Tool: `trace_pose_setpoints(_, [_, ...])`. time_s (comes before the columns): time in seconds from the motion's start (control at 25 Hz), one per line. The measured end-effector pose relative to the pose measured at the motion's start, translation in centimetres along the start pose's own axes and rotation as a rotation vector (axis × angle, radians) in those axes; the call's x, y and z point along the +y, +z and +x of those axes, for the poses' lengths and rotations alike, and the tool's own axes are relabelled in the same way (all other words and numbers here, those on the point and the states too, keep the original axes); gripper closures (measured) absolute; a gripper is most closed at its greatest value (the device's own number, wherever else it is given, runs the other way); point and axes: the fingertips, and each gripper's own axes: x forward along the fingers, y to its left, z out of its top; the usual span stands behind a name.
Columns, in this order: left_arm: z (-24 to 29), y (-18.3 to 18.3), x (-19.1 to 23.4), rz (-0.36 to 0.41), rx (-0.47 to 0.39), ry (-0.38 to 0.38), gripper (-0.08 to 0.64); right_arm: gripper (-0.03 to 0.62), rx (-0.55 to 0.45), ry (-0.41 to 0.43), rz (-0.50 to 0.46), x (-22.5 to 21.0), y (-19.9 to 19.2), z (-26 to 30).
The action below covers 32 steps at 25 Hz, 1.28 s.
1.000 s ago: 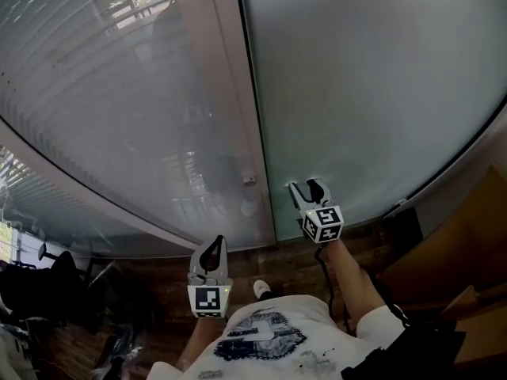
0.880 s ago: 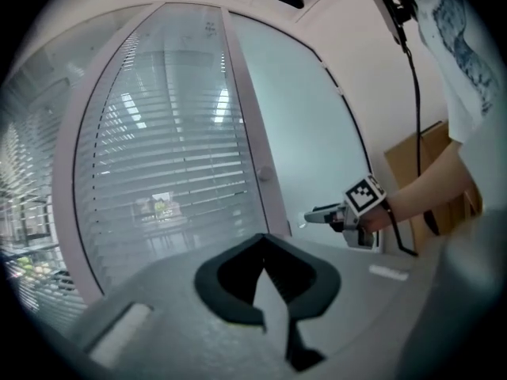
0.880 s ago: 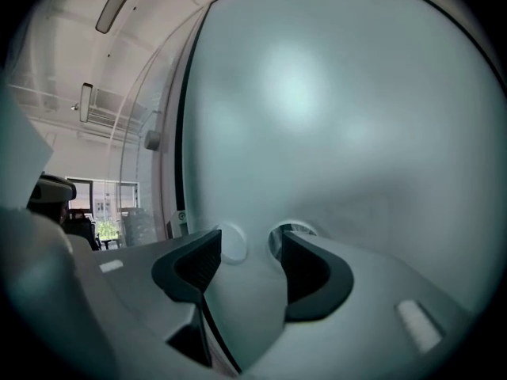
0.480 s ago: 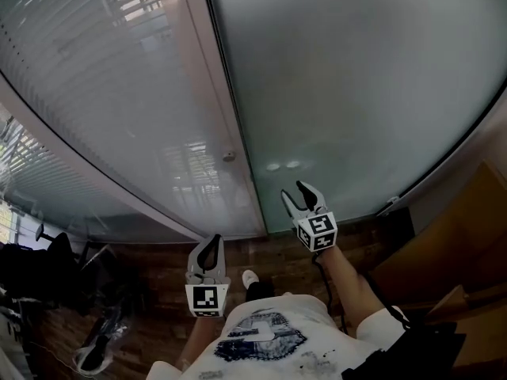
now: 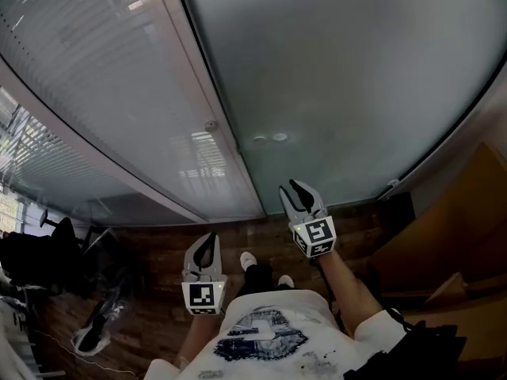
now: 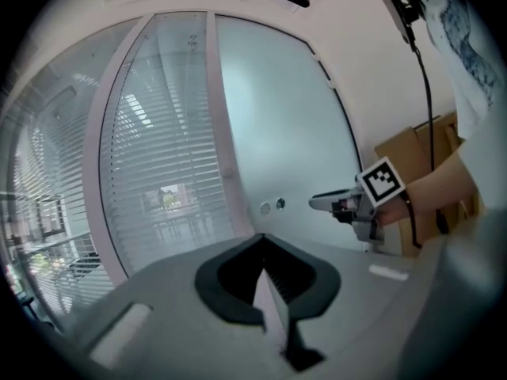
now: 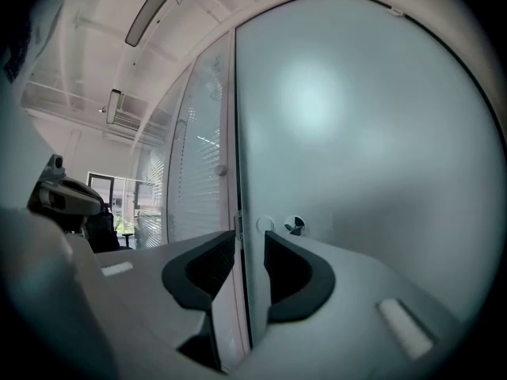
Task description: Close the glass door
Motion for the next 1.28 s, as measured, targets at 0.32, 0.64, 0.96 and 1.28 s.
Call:
trace_pose_setpoints(0.32, [0.9,2.4,-2.4,0.050,-0.025,-0.058,0.561,0.578,-0.038,-0.076,-0.001,-1.2,2.1,-4.4])
trace_pose_setpoints(0.64, [1.7,2.3,-4.0,0.064,-0.014,-0.130,0.561,0.583,-0.065,-0.134,-0.006,-1.8,3.7,-7.5])
trace_pose_setpoints(0.96, [-0.1,2.7,-3.8,0.073,-0.050,-0.157,0.561,0.583,-0.059,-0.141,-0.022,0.7,4.0,-8.8])
trace_pose_setpoints(1.28, [-6.5,0.6,-1.5,0.039,-0.057,-0.128,0.561,0.583,-0.048,-0.104,-0.062,8.1,4.2,-10.7])
